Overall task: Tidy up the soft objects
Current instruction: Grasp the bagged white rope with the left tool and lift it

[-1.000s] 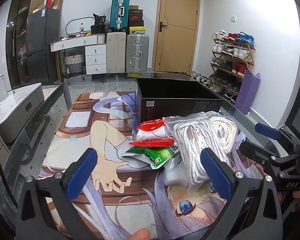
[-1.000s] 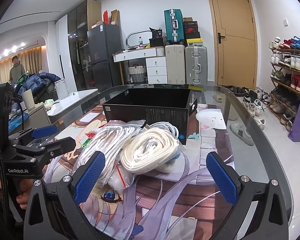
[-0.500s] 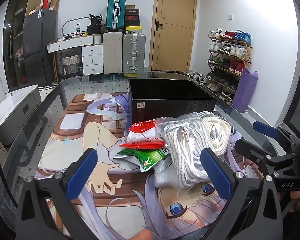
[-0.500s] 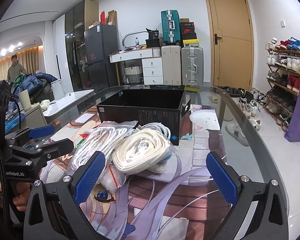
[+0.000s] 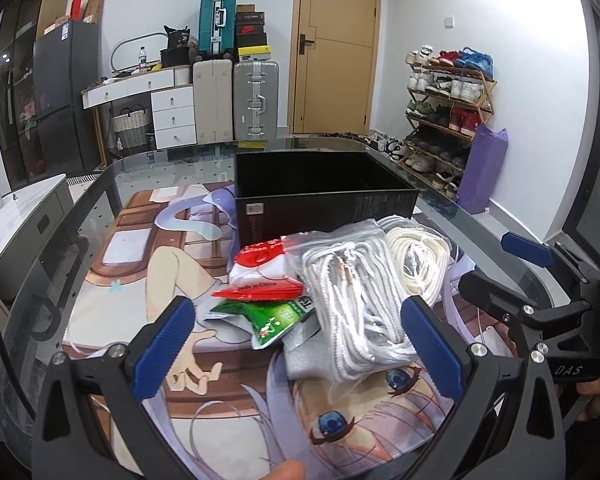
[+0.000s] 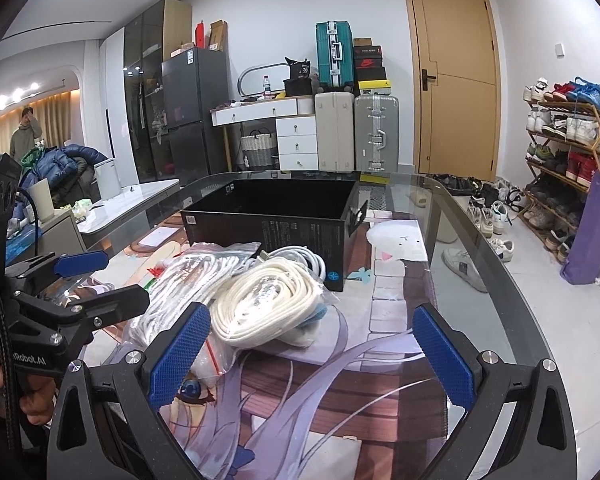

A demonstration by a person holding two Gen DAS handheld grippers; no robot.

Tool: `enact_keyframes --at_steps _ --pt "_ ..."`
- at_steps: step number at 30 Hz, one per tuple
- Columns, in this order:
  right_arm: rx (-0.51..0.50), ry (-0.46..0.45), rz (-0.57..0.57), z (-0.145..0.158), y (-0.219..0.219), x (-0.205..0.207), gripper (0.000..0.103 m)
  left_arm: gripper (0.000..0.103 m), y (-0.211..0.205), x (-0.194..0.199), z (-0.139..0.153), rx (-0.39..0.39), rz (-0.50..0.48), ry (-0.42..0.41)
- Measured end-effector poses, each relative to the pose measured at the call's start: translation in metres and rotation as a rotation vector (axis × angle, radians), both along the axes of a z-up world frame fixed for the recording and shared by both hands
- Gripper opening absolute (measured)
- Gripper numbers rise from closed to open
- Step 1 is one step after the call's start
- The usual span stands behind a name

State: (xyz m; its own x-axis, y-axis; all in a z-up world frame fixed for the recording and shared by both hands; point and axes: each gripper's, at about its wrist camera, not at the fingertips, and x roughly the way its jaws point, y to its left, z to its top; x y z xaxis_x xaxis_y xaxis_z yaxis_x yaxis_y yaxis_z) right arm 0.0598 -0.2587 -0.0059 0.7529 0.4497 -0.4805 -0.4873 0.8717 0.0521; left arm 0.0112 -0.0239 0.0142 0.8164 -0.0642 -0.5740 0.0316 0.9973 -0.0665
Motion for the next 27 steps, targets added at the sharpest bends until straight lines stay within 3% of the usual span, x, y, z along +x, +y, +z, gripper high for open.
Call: enact_keyframes --at_steps 8,16,24,27 --pt "0.006 0.015 -0.045 -0.001 -0.011 0.007 0.103 0.102 -0.008 0.017 -0.004 -0.026 -0.043 0.040" --pt "0.009 0.026 -0.063 -0.003 -0.017 0.012 0.102 0.101 -0.018 0.024 -0.009 -0.004 -0.046 0.072" --pt "0.011 0.032 -0.079 -0.004 -0.020 0.014 0.102 0.088 -0.026 0.030 -0.014 0.001 -0.067 0.100" --pt "0.021 0.034 -0.089 -0.004 -0.024 0.016 0.102 0.078 -0.028 0.030 -0.015 0.008 -0.073 0.104"
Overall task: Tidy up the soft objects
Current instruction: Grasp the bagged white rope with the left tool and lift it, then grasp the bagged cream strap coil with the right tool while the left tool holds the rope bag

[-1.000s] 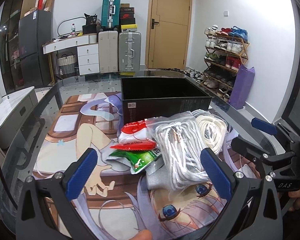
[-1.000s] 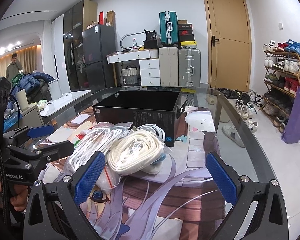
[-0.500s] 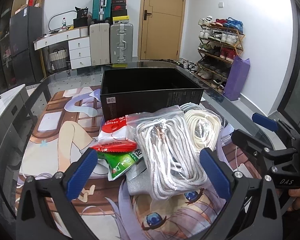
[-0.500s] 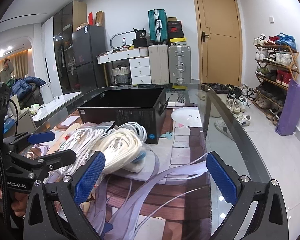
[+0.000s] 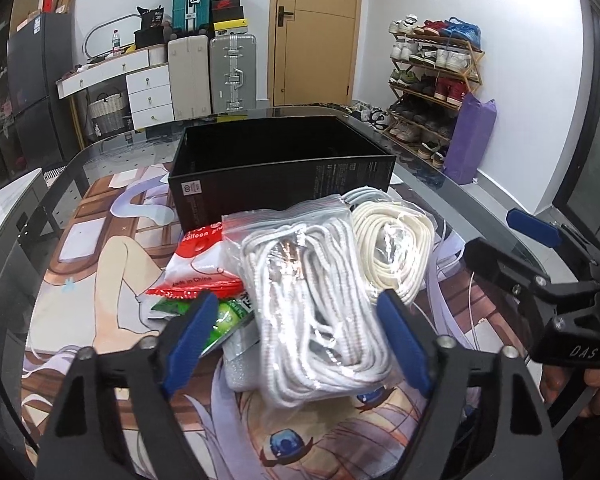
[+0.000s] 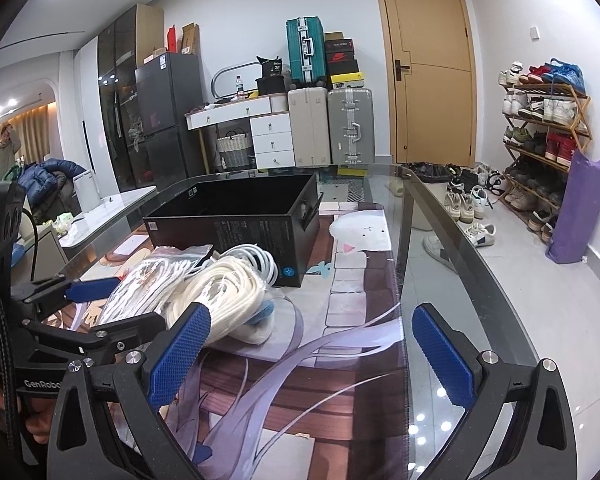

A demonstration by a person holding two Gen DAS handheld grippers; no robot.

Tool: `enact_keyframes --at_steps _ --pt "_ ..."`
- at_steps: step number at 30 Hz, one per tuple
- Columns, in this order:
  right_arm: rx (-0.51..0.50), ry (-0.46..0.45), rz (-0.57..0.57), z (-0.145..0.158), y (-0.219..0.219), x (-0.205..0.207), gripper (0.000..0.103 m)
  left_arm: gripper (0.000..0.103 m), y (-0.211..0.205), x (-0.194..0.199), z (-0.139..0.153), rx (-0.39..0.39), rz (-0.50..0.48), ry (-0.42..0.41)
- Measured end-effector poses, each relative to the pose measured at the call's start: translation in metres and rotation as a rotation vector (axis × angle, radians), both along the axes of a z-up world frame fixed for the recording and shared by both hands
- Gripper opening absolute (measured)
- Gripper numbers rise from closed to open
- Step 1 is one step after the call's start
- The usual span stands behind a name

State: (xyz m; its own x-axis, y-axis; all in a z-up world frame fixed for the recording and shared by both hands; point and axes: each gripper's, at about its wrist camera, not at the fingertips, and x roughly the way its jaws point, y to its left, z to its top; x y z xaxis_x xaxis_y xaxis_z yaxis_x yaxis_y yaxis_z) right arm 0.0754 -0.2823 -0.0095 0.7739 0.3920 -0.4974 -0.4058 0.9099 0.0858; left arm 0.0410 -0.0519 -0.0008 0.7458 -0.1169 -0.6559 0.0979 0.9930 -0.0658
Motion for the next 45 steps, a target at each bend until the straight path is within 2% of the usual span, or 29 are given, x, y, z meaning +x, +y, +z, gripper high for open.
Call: enact_keyframes --at_steps 2,3,5,8,22,29,35,39,45 --pt "-0.002 0.002 -0.004 -0.001 0.000 0.001 0.102 0.063 -0.002 0.000 -0.002 0.004 -0.012 0.004" --pt "-0.003 0.002 -0.003 -0.001 0.000 0.001 0.102 0.061 -0.003 -0.001 -0.002 0.004 -0.014 0.005" --pt "-0.003 0.002 -0.002 -0.001 0.000 0.002 0.102 0.050 -0.003 -0.002 -0.002 0.015 -0.007 -0.003" --pt "-0.009 0.002 0.002 -0.002 0.002 0.001 0.102 0.045 0.002 -0.005 0.000 -0.003 -0.001 -0.015" --pt "-0.031 0.032 0.066 -0.006 0.021 -0.001 0.102 0.043 0.035 -0.019 0.021 -0.045 0.052 -0.074" --pt "-0.073 0.049 0.124 -0.009 0.040 0.001 0.102 0.043 0.047 -0.019 0.030 -0.048 0.066 -0.096" --pt "-0.167 0.064 0.204 -0.010 0.065 0.006 0.102 0.043 0.058 -0.017 0.029 -0.068 0.080 -0.093" --pt "-0.175 0.074 0.205 -0.010 0.076 0.013 0.103 0.043 0.061 -0.014 0.029 -0.078 0.078 -0.089" --pt "-0.289 0.065 0.238 -0.013 0.096 0.022 0.103 0.043 0.069 -0.009 0.029 -0.087 0.082 -0.083"
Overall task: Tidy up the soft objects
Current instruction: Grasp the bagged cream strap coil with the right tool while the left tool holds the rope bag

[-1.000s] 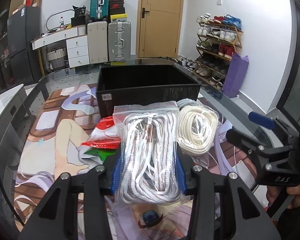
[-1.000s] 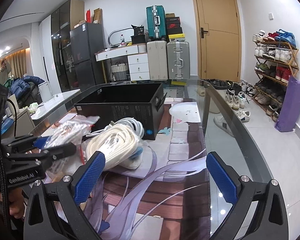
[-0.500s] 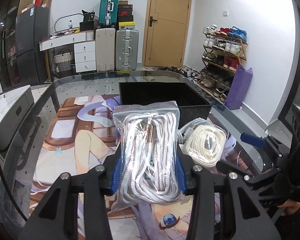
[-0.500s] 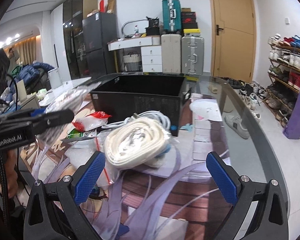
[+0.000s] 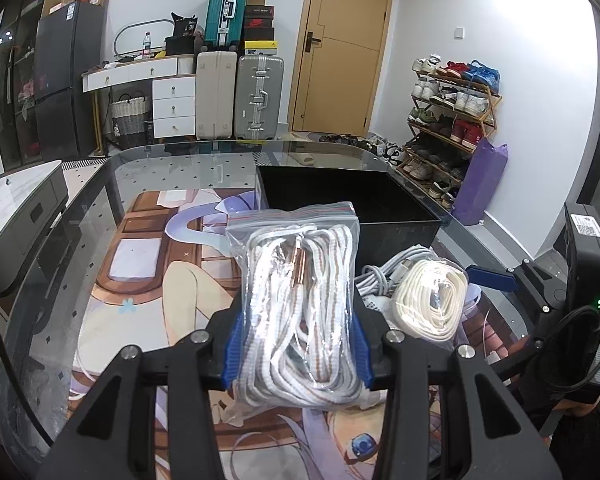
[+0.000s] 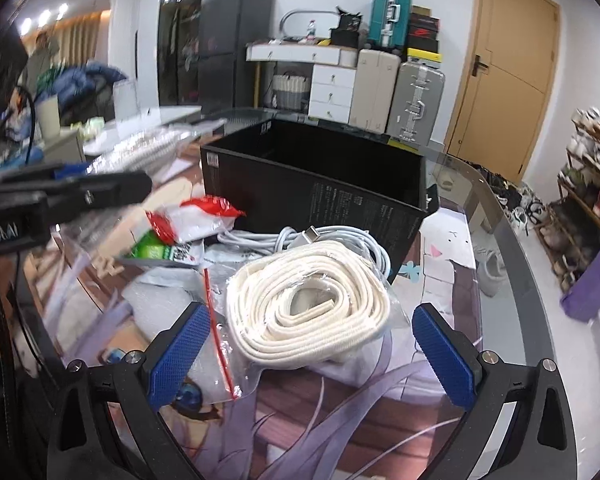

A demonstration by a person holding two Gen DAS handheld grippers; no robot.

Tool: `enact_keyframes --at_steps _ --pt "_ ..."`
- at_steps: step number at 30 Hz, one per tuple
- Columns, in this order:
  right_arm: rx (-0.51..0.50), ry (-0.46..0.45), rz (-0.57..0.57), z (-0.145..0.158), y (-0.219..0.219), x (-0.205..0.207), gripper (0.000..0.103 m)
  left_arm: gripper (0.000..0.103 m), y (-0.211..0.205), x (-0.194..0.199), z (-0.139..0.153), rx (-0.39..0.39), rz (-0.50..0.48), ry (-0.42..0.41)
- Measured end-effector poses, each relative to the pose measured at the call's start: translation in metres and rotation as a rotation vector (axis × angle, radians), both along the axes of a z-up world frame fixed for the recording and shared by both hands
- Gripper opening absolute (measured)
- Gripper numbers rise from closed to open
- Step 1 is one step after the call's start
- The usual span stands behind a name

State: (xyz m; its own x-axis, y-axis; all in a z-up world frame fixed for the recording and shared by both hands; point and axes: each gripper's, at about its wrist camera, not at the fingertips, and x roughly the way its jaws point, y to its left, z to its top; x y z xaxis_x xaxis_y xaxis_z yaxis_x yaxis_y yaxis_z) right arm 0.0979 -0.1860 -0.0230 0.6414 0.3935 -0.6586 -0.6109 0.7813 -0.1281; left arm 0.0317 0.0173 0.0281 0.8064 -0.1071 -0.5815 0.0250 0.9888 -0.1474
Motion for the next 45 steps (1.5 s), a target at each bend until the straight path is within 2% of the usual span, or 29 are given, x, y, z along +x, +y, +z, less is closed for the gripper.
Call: enact_keyframes --at_steps 7,10,14,22,26,30,38,45 --pt "-0.059 -0.011 0.048 0.004 0.007 0.012 0.103 0.043 0.007 0.006 -0.001 -0.016 0.006 0.005" --pt "-0.056 0.018 0.089 0.001 0.007 0.012 0.103 0.043 0.009 0.009 -0.002 -0.022 0.005 0.009" --pt "-0.067 0.009 0.118 -0.002 0.013 0.008 0.102 0.043 0.010 0.011 -0.003 -0.023 0.000 0.015" --pt "-0.044 0.015 0.134 -0.005 0.008 0.005 0.085 0.043 0.010 0.012 -0.005 -0.026 -0.002 0.018" --pt "-0.014 0.024 0.123 -0.004 0.003 0.003 0.074 0.043 0.010 0.012 -0.004 -0.025 -0.003 0.017" --pt "0.021 0.022 0.108 -0.001 -0.004 -0.002 0.070 0.043 0.010 0.011 -0.004 -0.022 -0.005 0.013" --pt "0.098 0.010 0.080 0.007 -0.016 -0.011 0.067 0.043 0.009 0.005 0.002 -0.015 -0.009 0.002" --pt "0.206 0.017 0.032 0.024 -0.033 -0.012 0.067 0.043 0.010 0.002 0.014 0.001 -0.014 -0.015"
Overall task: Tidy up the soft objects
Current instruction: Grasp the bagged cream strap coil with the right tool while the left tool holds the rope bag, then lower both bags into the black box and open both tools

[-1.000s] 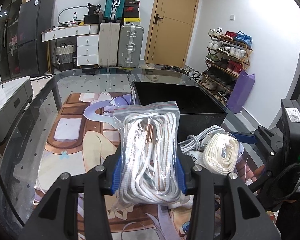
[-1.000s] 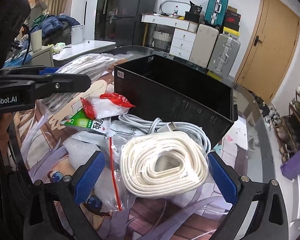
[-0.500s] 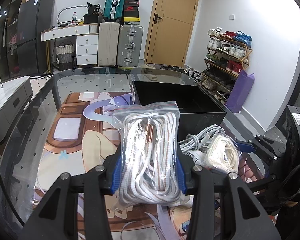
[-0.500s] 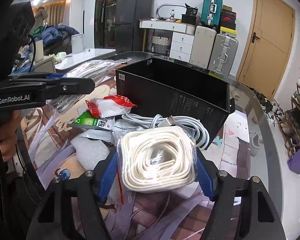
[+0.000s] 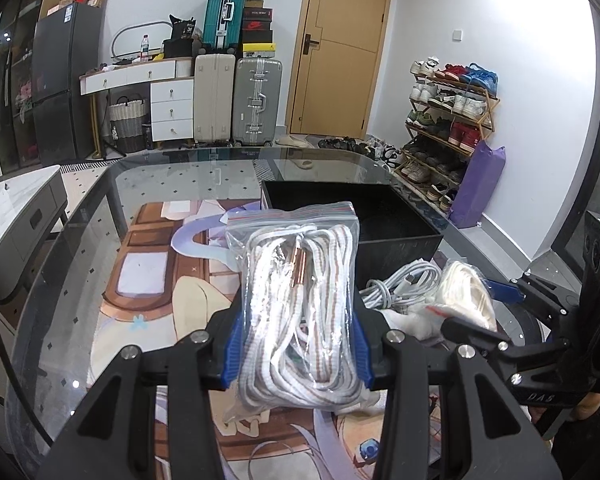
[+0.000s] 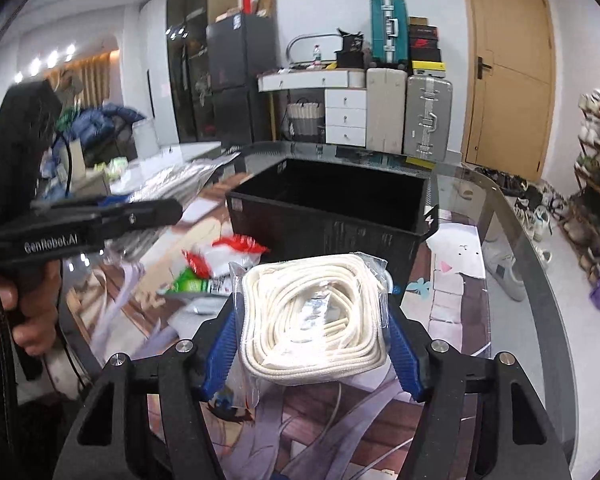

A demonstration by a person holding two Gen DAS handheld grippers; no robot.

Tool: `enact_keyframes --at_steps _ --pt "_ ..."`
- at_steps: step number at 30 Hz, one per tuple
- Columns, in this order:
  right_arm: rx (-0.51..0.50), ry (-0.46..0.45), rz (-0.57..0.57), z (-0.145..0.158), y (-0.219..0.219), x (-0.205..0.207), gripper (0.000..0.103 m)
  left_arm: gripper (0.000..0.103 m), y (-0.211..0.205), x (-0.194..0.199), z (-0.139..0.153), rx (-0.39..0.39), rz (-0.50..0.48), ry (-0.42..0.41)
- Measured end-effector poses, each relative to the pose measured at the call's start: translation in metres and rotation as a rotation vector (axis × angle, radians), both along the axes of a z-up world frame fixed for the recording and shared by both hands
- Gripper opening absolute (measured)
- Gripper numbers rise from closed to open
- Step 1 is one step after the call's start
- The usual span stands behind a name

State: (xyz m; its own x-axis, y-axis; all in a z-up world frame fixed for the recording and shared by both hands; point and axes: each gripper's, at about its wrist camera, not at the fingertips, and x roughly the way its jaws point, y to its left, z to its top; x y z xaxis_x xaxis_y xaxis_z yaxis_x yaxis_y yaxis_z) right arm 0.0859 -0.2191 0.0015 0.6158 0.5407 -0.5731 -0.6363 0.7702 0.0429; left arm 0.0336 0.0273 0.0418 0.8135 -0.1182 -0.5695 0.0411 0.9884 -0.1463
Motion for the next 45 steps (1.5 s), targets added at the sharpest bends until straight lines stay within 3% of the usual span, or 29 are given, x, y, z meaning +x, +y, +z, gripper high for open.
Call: enact_keyframes --at_steps 22,45 --pt "0.006 -0.033 -0.068 0.045 0.004 0.035 0.067 0.043 -0.004 0.039 0.021 0.032 -0.027 -0.004" --pt "-0.054 -0.012 -0.040 0.039 0.027 0.095 0.067 0.043 -0.021 0.108 0.015 0.052 -0.092 0.095"
